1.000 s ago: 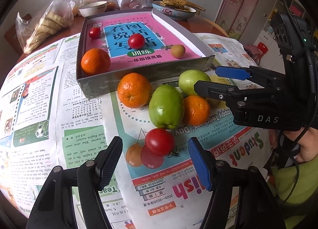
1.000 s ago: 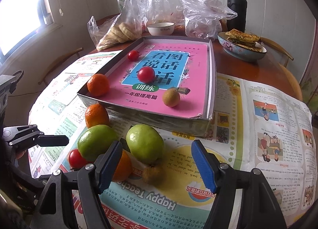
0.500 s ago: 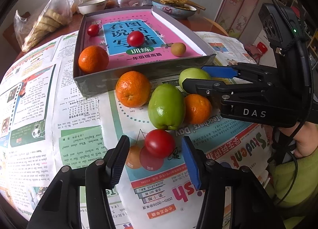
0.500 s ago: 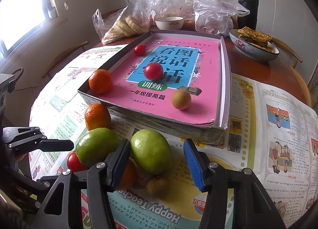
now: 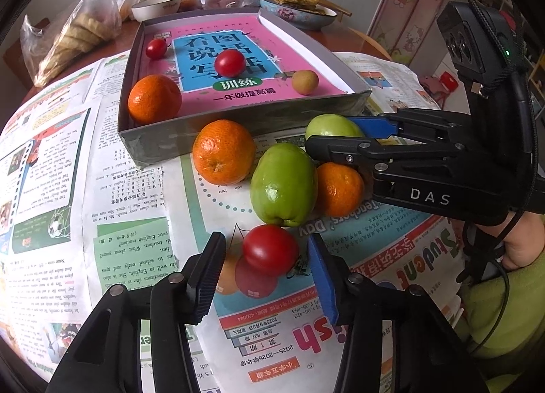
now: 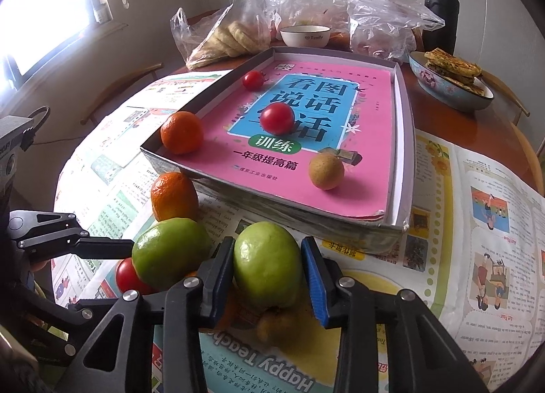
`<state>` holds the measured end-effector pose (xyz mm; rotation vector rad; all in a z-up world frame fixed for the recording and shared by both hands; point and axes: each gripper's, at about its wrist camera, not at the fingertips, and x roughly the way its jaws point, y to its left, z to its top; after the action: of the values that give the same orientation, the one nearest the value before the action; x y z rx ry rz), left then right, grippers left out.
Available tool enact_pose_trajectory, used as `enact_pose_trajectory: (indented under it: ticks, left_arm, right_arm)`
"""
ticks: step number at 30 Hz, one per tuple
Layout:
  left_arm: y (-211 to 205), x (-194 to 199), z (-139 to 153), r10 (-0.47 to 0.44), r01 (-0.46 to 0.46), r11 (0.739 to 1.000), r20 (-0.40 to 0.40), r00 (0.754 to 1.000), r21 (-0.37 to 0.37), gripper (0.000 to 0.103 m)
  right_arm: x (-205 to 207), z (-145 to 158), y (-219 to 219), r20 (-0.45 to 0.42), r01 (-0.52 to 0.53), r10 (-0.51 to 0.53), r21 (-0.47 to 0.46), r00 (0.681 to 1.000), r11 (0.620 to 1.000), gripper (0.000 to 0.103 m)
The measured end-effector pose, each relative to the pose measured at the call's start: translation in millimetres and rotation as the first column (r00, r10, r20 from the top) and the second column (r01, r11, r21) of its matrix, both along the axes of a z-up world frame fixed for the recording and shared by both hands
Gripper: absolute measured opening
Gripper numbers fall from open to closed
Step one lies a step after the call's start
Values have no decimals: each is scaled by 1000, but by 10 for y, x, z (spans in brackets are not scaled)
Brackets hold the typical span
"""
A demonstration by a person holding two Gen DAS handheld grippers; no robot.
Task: Organize fruits
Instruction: 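Close the right tool on a green guava while the left tool grasps a red tomato, then lift the guava and tomato and carry both over the pink workbook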
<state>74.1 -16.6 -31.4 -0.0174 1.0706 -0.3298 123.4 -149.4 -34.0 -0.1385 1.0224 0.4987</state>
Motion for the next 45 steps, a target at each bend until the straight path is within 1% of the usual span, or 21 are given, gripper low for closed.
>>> enact_pose_trajectory:
  ticks: [7, 10, 12, 14, 19, 35, 41, 45]
  left_arm:
    - [3, 13, -2, 2, -2, 1000, 1, 1000, -5, 47]
    - [15, 20, 2, 7, -7, 1000, 2, 1000, -7, 42]
    - [30, 19, 6, 7, -7, 1000, -1, 1000, -21, 36]
    - [34, 15, 6, 5, -5, 1000, -2, 1000, -29, 33]
    - [41, 1, 16, 8, -8, 1000, 0, 1000, -26, 33]
    - [309, -15, 196, 86, -85, 996, 44, 995, -37, 33]
    - [310, 16, 298, 91, -89, 995, 69, 993, -40, 33]
    - [278, 77, 368, 92, -90, 996, 91, 992, -27, 33]
  right_arm:
    - [-21, 7, 21, 16, -18, 18, -13, 1000, 1000, 39]
    - [-30, 5, -7, 18, -16, 16, 5, 1000, 1000, 39]
    - [-32, 3, -45, 11, -7, 7, 28, 1000, 1000, 39]
    - [-43, 13, -71, 11, -3, 3, 40, 1000, 999, 39]
    - [-72, 84, -109, 32, 4, -6, 62, 999, 998, 39]
    - [-170, 270, -148, 86, 5, -14, 98, 996, 995, 39]
    - [-186, 355, -176, 107, 13, -25, 111, 994, 994, 39]
    - [-171, 393, -213, 116, 23, -36, 118, 993, 993, 39]
